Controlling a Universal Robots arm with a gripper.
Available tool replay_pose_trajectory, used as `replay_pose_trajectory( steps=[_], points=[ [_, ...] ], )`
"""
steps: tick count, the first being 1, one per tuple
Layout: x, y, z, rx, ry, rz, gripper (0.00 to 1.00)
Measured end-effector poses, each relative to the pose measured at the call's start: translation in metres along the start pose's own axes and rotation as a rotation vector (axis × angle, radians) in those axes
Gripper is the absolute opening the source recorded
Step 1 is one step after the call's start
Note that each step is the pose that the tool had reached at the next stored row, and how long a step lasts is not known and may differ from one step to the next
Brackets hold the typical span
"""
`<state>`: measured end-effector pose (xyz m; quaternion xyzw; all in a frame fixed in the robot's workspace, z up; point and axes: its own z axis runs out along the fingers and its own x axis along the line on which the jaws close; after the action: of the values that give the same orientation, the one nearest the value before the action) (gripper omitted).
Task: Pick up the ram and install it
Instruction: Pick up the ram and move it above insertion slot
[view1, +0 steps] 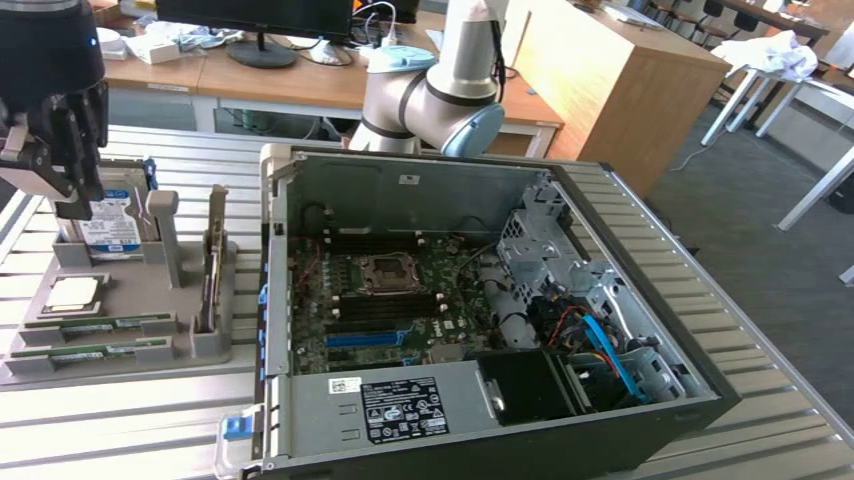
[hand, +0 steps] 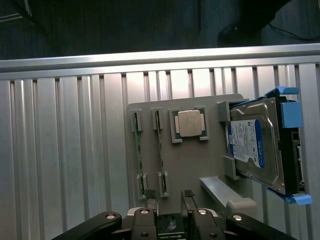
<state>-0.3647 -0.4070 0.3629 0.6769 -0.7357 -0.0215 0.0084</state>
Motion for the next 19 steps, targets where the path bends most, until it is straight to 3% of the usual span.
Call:
replay_pose_trajectory(
  steps=[19],
  points=[
    [0.0002,-0.0004,0.0098,0.0001,0.0000,0.000,0.33]
  ],
)
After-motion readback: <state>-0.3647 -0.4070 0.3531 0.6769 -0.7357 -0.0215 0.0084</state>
